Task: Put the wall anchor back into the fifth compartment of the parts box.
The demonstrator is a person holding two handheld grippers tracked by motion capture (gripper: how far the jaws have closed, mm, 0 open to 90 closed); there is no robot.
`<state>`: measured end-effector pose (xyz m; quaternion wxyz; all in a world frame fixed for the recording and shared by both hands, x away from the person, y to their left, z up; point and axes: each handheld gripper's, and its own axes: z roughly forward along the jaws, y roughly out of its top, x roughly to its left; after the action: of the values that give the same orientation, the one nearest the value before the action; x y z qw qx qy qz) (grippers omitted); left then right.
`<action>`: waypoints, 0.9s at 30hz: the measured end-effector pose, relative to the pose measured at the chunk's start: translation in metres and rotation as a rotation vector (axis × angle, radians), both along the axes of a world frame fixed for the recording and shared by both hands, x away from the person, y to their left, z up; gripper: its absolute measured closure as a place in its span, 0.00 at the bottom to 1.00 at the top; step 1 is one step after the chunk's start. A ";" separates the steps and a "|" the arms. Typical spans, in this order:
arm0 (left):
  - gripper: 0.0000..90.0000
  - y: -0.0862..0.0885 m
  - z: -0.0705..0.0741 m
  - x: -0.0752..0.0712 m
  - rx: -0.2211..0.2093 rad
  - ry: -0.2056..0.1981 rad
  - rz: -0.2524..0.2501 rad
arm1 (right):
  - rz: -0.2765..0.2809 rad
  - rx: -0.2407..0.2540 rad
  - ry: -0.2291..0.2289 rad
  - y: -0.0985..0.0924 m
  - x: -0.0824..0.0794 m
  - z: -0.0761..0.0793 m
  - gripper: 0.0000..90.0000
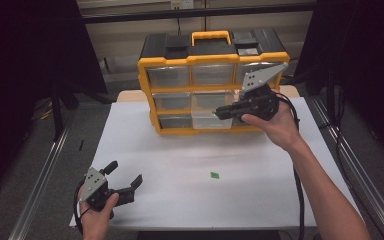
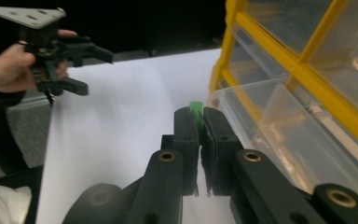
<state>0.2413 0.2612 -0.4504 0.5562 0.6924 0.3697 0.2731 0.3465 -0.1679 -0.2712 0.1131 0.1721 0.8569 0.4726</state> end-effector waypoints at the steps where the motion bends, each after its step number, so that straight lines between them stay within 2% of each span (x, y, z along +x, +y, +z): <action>1: 0.04 0.000 0.000 0.000 -0.009 -0.006 -0.002 | 0.000 0.000 0.000 0.000 0.000 0.000 0.94; 6: 0.04 0.003 -0.001 0.002 -0.030 0.001 0.013 | -0.032 -0.056 0.015 0.005 0.015 0.008 0.94; 7: 0.04 0.004 -0.001 0.002 -0.027 0.003 0.011 | -0.046 -0.088 0.024 0.008 0.021 0.009 0.94; 8: 0.04 0.004 -0.001 0.002 -0.029 0.002 0.010 | -0.046 -0.088 0.024 0.008 0.021 0.009 0.94; 10: 0.04 0.004 0.000 0.002 -0.018 -0.001 0.026 | -0.070 -0.145 0.034 0.011 0.032 0.010 0.94; 18: 0.04 0.003 0.000 0.002 -0.025 0.003 0.016 | -0.104 -0.220 0.069 0.018 0.054 0.016 0.94; 19: 0.04 0.004 0.000 0.002 -0.010 0.000 0.005 | -0.105 -0.239 0.088 0.020 0.060 0.017 0.94; 21: 0.04 0.004 0.000 0.001 -0.005 0.006 0.006 | -0.104 -0.246 0.097 0.022 0.062 0.017 0.94; 23: 0.04 0.003 0.000 0.001 -0.022 0.003 0.002 | -0.096 -0.276 0.114 0.025 0.067 0.016 0.94; 27: 0.04 0.003 0.000 0.001 -0.019 0.001 0.004 | -0.107 -0.324 0.139 0.032 0.074 0.011 0.94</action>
<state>0.2421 0.2647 -0.4502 0.5622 0.6865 0.3737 0.2703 0.4209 -0.1361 -0.2599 0.1047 0.2293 0.9172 0.3085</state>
